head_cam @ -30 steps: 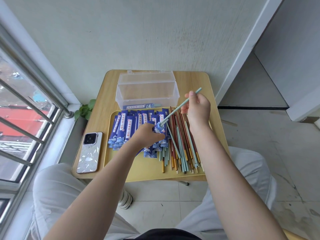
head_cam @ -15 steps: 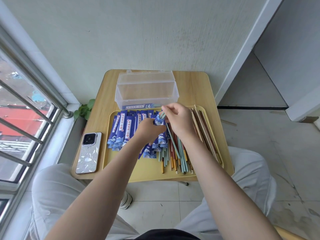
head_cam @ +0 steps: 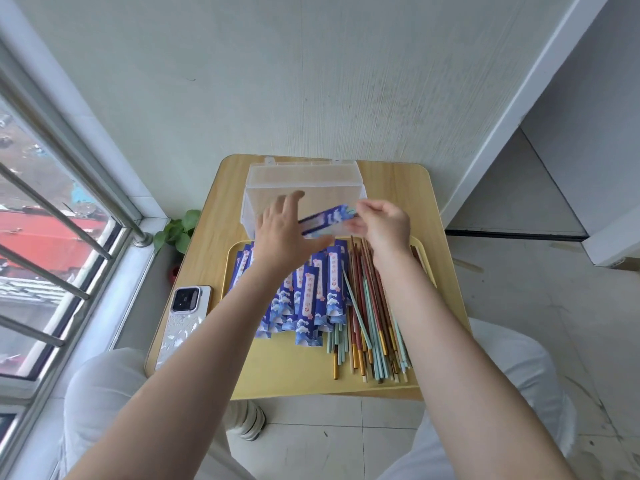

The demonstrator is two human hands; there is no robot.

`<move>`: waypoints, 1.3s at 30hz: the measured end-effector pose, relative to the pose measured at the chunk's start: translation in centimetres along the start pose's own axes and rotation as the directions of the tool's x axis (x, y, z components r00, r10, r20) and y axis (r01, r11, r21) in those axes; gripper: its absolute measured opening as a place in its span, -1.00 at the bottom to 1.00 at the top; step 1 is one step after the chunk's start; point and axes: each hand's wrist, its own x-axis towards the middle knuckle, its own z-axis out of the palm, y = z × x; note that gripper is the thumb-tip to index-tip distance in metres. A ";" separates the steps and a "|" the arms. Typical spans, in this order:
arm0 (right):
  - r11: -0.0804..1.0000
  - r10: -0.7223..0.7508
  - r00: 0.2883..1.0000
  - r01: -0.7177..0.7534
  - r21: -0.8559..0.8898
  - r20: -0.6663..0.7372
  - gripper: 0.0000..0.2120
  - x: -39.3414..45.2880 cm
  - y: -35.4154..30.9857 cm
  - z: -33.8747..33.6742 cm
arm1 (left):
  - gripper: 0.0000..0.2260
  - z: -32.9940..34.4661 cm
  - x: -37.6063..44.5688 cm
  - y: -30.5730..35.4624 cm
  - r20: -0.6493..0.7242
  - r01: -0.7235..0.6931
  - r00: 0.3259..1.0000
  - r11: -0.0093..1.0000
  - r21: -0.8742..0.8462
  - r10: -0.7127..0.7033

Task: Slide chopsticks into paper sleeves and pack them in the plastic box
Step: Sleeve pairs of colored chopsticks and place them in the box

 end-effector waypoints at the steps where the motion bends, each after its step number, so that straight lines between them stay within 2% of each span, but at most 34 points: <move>1: 1.000 -0.015 0.996 0.016 0.016 -0.092 -0.94 1.2 -0.2 0.1 | -0.32 -0.2 0.6 -0.4 -0.046 0.015 0.999 1.000 -0.023 -0.016; 3: 0.997 -0.040 0.975 0.051 0.049 -0.218 -0.93 3.6 -0.4 0.5 | -0.46 -0.1 1.7 -1.3 -0.054 0.076 0.995 0.996 -0.046 -0.079; 5: 0.998 -0.066 0.972 0.069 0.002 -0.227 -0.93 5.6 0.0 1.6 | -0.57 0.6 2.6 -2.3 -0.001 0.103 0.995 0.994 -0.023 -0.103; 8: 0.972 -0.085 0.994 0.067 -0.226 -0.071 -0.93 7.0 1.3 3.7 | -0.68 1.7 3.3 -3.5 0.035 0.131 0.991 0.991 -0.038 -0.130; 10: 0.904 -0.095 0.994 0.110 -0.413 0.058 -0.92 7.7 2.3 5.0 | -0.71 2.2 3.4 -3.9 0.019 0.137 0.991 0.989 -0.048 -0.136; 14: 0.636 -0.116 0.960 0.268 -0.723 0.254 -0.90 8.3 3.2 6.7 | -0.74 2.7 3.3 -4.4 -0.032 0.072 0.997 0.997 -0.031 -0.073; 17: 0.388 -0.087 0.947 0.319 -0.865 0.310 -0.84 8.2 3.5 7.1 | -0.77 3.0 3.1 -4.7 -0.070 0.028 0.997 0.999 -0.037 -0.030; 21: 0.078 0.097 0.911 0.395 -0.915 0.401 -0.77 7.8 2.9 7.1 | -0.74 3.5 3.1 -5.0 -0.044 0.015 0.999 0.999 -0.033 -0.017; 23: -0.026 0.174 0.885 0.443 -0.896 0.432 -0.75 7.5 2.3 7.0 | -0.70 3.7 3.2 -5.2 0.006 0.027 1.000 0.999 -0.020 -0.027; 24: -0.044 0.176 0.882 0.450 -0.892 0.437 -0.68 7.4 2.2 6.9 | -0.68 3.8 3.2 -5.3 0.022 0.034 0.999 0.999 -0.011 -0.034; 26: -0.024 0.101 0.898 0.432 -0.902 0.428 -0.56 7.3 2.0 6.5 | -0.66 3.8 3.0 -5.3 0.004 0.041 0.999 0.999 -0.019 -0.040; 29: 0.027 -0.183 0.853 0.501 -0.865 0.489 -0.68 6.5 1.9 5.6 | -0.79 3.0 2.1 -4.5 -0.107 0.083 0.990 0.995 -0.050 -0.088; 31: 0.138 -0.269 0.839 0.519 -0.843 0.473 -0.74 5.1 1.9 4.9 | -0.87 2.4 1.4 -3.5 -0.008 0.186 0.983 0.983 -0.013 -0.186; 33: 0.289 -0.178 0.877 0.480 -0.828 0.447 -0.75 3.7 2.4 4.4 | -0.80 2.4 0.6 -2.8 0.217 0.228 0.943 0.964 0.136 -0.254; 35: 0.366 -0.030 0.894 0.426 -0.828 0.447 -0.75 2.1 3.3 3.8 | -0.74 3.0 -0.7 -2.2 0.399 0.157 0.880 0.950 0.270 -0.258; 37: 0.388 0.036 0.898 0.392 -0.834 0.439 -0.74 0.6 4.4 3.1 | -0.73 3.9 -2.0 -1.8 0.463 0.116 0.850 0.946 0.301 -0.252; 39: 0.437 0.054 0.907 0.354 -0.827 0.417 -0.74 -0.6 5.4 2.2 | -0.67 4.6 -3.1 -1.4 0.437 0.127 0.866 0.953 0.275 -0.242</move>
